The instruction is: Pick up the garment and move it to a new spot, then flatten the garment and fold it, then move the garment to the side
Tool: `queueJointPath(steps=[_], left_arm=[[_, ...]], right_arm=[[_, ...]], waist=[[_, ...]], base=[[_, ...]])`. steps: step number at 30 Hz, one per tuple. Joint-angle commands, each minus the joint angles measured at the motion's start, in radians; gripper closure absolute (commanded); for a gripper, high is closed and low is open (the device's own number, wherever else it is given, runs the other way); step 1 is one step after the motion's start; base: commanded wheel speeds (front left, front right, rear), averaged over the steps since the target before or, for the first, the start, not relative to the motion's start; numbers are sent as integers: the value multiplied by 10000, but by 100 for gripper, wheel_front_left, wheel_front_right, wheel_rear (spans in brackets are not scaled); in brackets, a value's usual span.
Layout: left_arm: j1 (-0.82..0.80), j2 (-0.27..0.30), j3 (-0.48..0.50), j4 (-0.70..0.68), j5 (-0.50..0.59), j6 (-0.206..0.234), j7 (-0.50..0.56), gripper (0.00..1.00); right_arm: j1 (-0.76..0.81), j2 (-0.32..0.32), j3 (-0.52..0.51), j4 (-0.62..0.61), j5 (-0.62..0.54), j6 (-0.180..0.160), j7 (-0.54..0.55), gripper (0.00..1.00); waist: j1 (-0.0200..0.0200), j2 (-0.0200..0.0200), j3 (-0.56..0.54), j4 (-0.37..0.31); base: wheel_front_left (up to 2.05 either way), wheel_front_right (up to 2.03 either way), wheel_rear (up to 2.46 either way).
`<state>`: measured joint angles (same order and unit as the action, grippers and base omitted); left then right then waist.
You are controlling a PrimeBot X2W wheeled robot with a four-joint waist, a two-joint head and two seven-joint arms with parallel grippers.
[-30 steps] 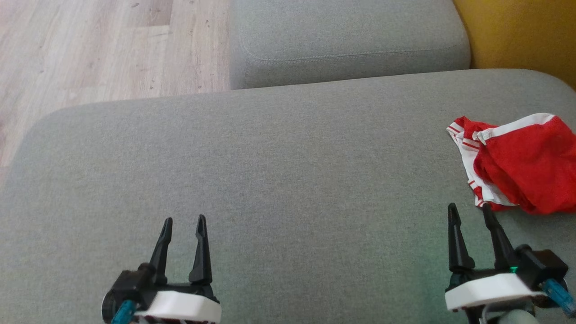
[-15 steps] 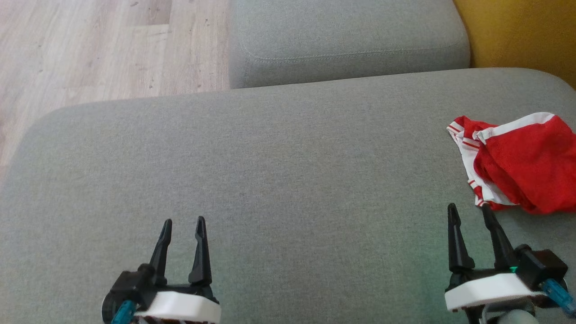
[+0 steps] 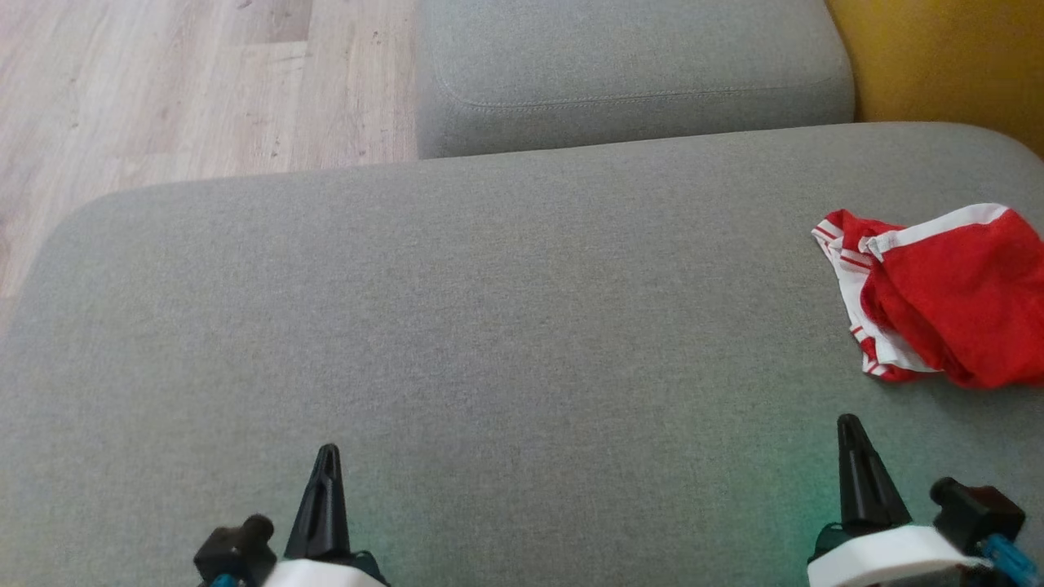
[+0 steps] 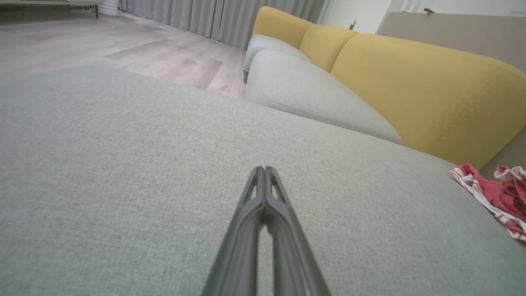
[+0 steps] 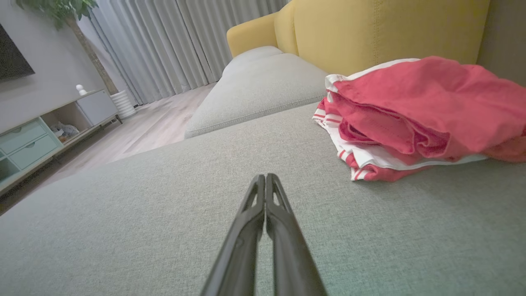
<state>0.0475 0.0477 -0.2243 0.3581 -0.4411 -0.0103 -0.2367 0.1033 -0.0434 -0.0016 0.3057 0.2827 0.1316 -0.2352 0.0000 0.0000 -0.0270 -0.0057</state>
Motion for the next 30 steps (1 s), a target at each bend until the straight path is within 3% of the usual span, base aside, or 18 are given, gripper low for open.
queueJointPath(steps=[1,30], left_arm=[[-416,11,175,-329,-198,-76,58,100],[-690,39,918,-521,-2993,-348,863,100]], right_arm=[[-413,-43,-22,-332,256,-1,77,100],[-819,-136,-168,-399,3492,-3,804,100]], waist=[[0,0,3,0],[0,0,75,14]], base=[[0,0,0],[0,0,0]])
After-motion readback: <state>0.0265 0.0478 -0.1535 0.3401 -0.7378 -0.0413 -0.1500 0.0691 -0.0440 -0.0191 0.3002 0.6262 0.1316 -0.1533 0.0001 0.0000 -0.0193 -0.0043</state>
